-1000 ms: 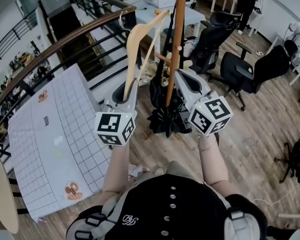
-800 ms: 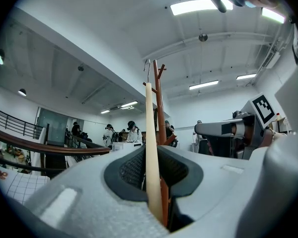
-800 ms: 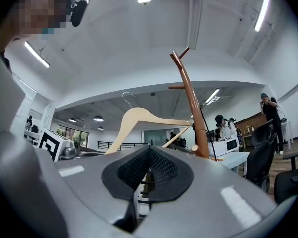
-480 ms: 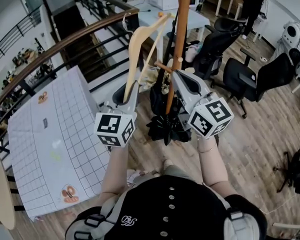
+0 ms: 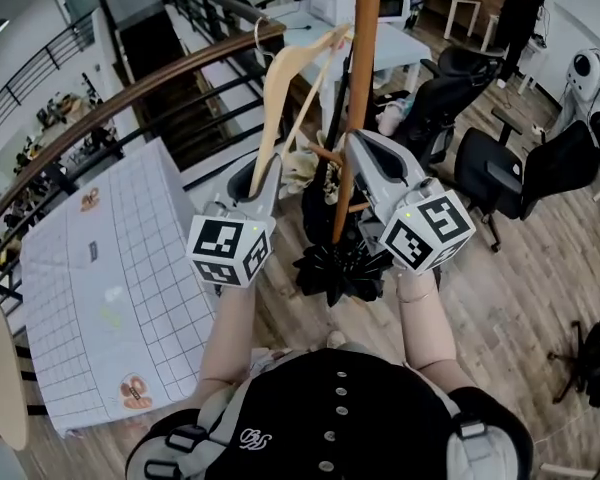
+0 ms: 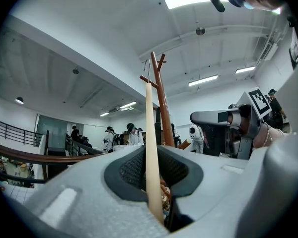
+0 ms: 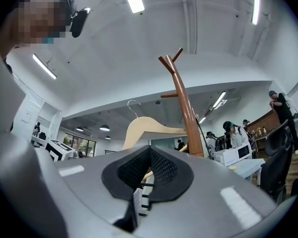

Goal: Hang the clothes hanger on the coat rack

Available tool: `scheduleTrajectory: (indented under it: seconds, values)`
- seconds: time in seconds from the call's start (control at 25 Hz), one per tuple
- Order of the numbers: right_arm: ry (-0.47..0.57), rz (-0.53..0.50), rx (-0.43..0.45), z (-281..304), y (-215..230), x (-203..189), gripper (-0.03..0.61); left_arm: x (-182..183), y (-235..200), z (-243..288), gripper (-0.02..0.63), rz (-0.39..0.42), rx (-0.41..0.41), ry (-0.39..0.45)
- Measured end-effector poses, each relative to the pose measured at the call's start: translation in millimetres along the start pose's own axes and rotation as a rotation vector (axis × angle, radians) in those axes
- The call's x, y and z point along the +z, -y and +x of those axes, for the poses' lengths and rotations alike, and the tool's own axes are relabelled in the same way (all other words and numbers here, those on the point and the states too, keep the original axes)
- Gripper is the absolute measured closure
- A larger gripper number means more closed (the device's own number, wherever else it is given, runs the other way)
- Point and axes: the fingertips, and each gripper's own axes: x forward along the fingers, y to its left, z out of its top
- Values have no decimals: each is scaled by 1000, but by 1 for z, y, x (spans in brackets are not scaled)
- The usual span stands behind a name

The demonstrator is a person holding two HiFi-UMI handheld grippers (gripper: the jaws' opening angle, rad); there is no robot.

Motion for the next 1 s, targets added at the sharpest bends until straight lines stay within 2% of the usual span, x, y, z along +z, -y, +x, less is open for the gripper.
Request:
scheduleTrajectory:
  seconds: [0.2, 1.0]
  values:
    - [23, -2, 10, 13, 15, 6, 578, 11, -3, 21, 560, 39, -18, 2]
    - [35, -17, 40, 42, 49, 13, 578, 54, -7, 80, 560, 101, -49, 59]
